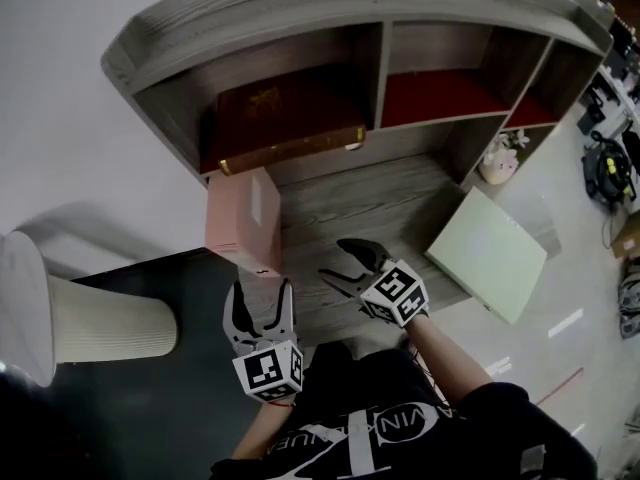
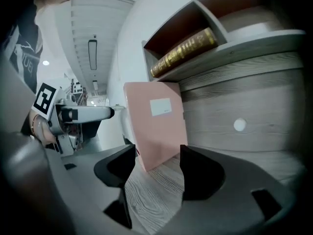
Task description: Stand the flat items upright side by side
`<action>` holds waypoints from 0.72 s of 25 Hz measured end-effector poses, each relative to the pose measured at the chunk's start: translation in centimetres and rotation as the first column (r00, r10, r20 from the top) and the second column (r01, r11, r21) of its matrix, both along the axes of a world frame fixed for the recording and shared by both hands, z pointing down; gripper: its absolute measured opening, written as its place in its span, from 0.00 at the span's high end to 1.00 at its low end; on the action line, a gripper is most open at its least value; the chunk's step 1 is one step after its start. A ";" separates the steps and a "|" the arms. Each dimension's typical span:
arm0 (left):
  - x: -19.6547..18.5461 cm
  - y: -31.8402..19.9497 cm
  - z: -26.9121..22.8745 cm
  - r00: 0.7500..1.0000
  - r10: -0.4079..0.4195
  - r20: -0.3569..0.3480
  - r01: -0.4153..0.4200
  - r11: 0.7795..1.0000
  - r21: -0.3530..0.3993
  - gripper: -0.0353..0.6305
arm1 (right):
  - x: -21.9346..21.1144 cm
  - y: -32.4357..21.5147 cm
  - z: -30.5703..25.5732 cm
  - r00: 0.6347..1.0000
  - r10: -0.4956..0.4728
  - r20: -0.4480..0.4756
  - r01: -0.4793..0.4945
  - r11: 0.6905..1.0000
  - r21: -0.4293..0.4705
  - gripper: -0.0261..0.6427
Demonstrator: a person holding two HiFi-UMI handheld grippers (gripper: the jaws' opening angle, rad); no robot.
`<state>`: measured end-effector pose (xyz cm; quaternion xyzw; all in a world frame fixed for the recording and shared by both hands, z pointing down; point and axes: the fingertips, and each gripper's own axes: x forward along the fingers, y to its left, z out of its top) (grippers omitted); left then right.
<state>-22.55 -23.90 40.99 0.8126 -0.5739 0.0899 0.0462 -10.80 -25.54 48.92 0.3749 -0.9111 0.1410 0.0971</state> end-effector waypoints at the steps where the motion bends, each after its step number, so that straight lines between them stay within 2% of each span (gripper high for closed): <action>1: 1.5 0.5 0.6 1.000 0.029 0.007 -0.029 0.999 -0.014 0.42 | 1.4 0.6 0.1 1.000 0.023 -0.004 -0.023 1.000 -0.002 0.52; 4: 6.9 1.8 2.2 0.989 0.145 -0.015 -0.146 0.987 -0.072 0.42 | 6.4 3.0 0.2 0.994 0.108 -0.027 -0.108 0.994 -0.004 0.52; 8: 14.6 3.1 4.4 0.950 0.305 -0.074 -0.313 0.939 -0.143 0.42 | 13.4 6.8 0.7 0.971 0.226 -0.077 -0.227 0.974 -0.011 0.52; 12: 21.8 5.3 6.0 0.893 0.436 -0.113 -0.450 0.871 -0.195 0.42 | 20.9 11.2 1.9 0.927 0.358 -0.114 -0.364 0.930 -0.040 0.52; 18: 30.2 9.8 8.2 0.786 0.591 -0.183 -0.618 0.736 -0.278 0.42 | 29.6 17.4 3.1 0.813 0.568 -0.126 -0.579 0.812 -0.073 0.52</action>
